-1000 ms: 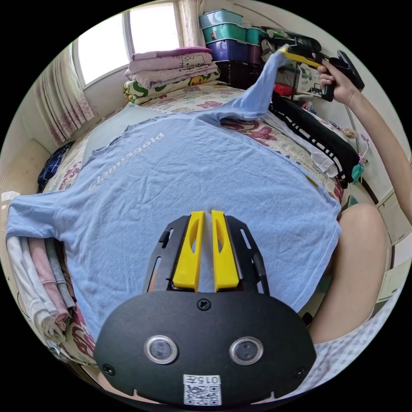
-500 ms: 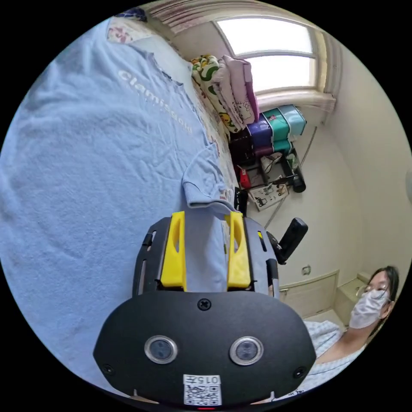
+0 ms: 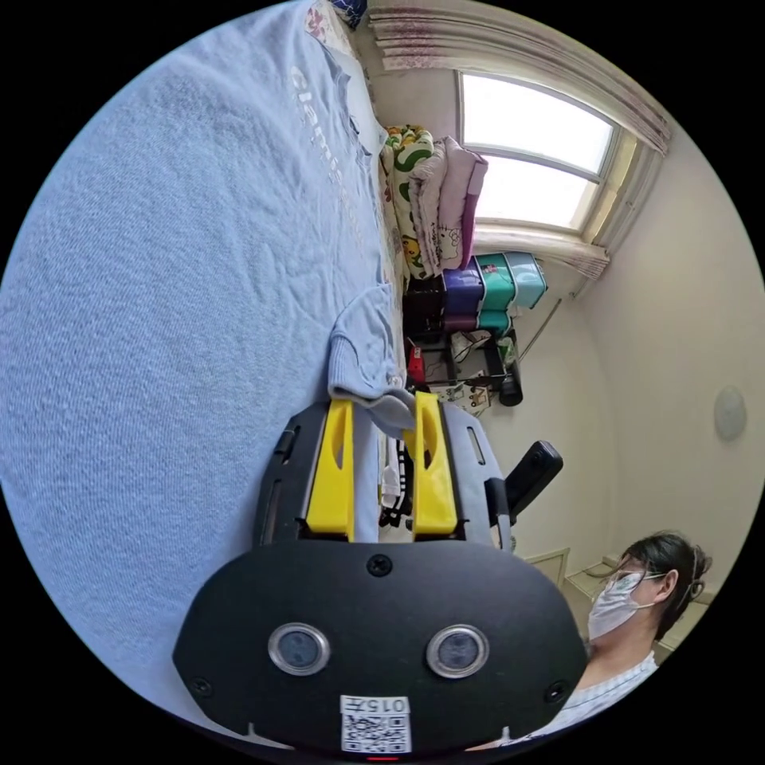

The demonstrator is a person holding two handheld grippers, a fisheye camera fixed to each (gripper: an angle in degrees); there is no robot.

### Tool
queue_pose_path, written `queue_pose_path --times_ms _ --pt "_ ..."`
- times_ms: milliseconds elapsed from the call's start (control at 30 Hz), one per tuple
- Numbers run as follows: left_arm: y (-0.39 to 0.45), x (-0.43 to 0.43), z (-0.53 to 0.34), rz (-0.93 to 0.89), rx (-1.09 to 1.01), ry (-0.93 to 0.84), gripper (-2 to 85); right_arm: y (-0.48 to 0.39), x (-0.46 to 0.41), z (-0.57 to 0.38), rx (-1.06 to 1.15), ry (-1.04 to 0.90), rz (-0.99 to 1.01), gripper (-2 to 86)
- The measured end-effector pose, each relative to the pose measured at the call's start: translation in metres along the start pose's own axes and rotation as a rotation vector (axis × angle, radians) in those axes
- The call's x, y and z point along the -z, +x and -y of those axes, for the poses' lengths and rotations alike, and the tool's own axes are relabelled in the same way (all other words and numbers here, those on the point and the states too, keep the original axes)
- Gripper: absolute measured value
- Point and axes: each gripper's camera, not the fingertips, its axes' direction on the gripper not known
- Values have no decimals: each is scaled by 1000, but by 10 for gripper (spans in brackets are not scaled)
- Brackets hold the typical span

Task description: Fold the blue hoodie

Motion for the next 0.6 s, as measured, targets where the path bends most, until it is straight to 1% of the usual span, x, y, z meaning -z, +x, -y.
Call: queue_pose_path --times_ms 167,367,467,600 --pt "-5 4 5 21 -4 -39 81 12 -13 -10 14 -56 20 6" --pt "-1 2 4 63 -19 -45 75 48 -10 -21 -69 -39 104 6" --pt "5 3 0 104 -19 -39 69 58 -7 -22 -63 -44 102 6" --pt "32 20 -9 213 -109 -16 27 61 4 -21 -11 -24 68 6"
